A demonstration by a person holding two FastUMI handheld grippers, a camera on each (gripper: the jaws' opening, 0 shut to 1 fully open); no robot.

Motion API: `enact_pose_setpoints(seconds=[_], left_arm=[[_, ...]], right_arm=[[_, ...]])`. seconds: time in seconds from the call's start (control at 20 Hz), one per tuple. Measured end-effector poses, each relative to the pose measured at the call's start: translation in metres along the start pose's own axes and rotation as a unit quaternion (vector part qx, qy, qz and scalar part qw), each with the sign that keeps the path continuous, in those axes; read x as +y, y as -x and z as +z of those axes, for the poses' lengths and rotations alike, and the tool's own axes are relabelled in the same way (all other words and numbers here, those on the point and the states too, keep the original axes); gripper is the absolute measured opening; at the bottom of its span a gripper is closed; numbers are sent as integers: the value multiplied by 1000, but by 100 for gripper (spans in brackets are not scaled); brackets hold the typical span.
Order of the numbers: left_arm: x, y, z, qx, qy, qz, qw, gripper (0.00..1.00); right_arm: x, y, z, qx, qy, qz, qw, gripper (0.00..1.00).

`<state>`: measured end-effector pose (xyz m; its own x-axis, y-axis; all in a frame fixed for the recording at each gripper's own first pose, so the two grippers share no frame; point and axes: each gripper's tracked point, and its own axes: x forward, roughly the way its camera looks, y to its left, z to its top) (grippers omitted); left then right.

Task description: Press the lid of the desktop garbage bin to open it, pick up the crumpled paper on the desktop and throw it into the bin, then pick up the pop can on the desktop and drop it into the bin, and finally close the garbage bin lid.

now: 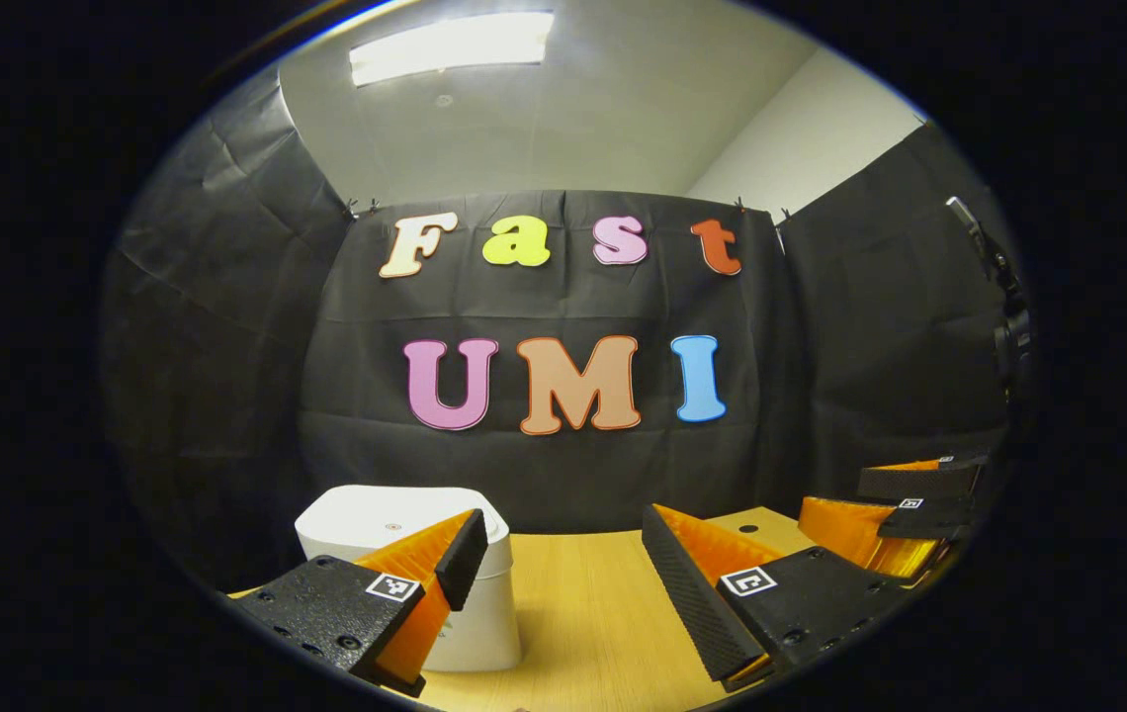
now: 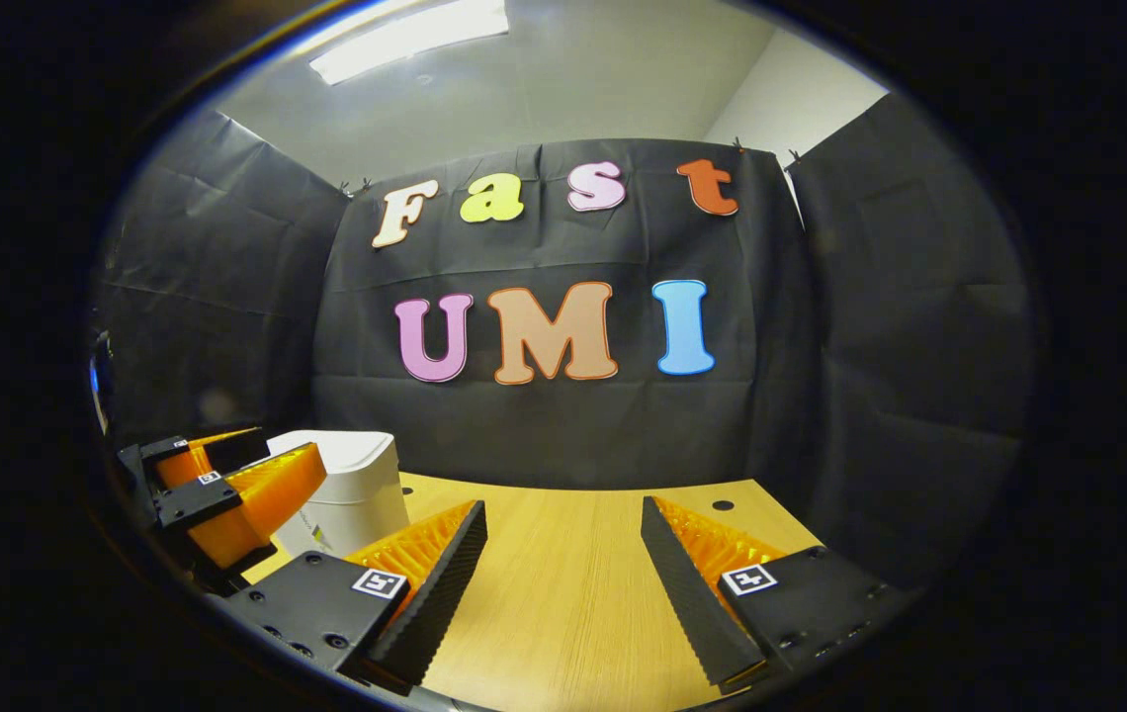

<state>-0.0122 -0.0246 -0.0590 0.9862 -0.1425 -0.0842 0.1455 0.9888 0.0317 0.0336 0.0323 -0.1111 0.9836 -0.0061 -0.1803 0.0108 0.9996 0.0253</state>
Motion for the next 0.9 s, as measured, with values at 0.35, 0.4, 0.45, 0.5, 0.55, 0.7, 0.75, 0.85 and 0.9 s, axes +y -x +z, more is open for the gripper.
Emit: enact_pose_setpoints(seconds=[0.35, 0.4, 0.45, 0.5, 0.55, 0.7, 0.75, 0.85, 0.9], left_arm=[[3, 7, 0, 3, 8, 1, 1000, 94], [4, 7, 1, 4, 7, 1, 1000, 94], [5, 8, 1, 3, 7, 2, 1000, 99], [5, 9, 2, 3, 8, 2, 1000, 94], [6, 9, 3, 1, 9, 2, 1000, 94], [7, 9, 4, -1, 10, 1, 1000, 99], [7, 9, 3, 0, 11, 2, 1000, 99], [10, 10, 4, -4, 19, 7, 1000, 94], [10, 9, 4, -6, 24, 9, 1000, 94]], right_arm=[[1, 6, 0, 3, -7, -4, 1000, 99], [2, 7, 1, 3, -7, -3, 1000, 99], [2, 9, 1, 2, -7, -3, 1000, 99], [3, 11, 2, 1, -6, -3, 1000, 99], [3, 11, 3, -1, -5, -3, 1000, 99], [4, 12, 7, -3, -6, -4, 1000, 99], [4, 14, 6, -2, -7, -5, 1000, 99], [6, 15, 6, -1, -7, -4, 1000, 99], [5, 15, 8, -1, -6, -4, 1000, 99]])
